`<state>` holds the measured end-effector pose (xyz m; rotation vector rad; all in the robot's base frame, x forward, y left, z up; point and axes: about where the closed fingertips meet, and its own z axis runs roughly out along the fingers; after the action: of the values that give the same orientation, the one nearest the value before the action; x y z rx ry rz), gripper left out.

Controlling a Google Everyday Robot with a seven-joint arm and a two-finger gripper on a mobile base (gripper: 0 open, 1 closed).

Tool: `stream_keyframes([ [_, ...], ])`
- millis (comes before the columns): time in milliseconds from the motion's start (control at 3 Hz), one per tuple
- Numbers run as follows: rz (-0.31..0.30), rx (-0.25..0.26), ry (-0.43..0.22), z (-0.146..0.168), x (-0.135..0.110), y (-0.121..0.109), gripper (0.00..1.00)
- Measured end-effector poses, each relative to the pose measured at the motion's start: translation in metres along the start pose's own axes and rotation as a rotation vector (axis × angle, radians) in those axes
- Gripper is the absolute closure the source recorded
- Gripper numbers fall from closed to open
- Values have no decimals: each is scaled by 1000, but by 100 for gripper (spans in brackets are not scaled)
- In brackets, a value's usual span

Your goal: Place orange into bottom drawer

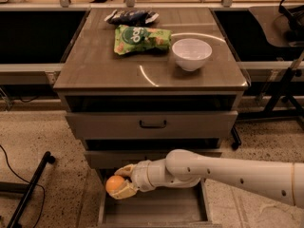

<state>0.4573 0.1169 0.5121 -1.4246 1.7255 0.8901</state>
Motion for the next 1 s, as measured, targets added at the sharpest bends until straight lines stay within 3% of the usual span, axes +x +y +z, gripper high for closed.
stream_keyframes([
  [667, -1, 31, 50, 48, 78, -3, 100],
  [1000, 30, 29, 50, 76, 118, -6, 100],
])
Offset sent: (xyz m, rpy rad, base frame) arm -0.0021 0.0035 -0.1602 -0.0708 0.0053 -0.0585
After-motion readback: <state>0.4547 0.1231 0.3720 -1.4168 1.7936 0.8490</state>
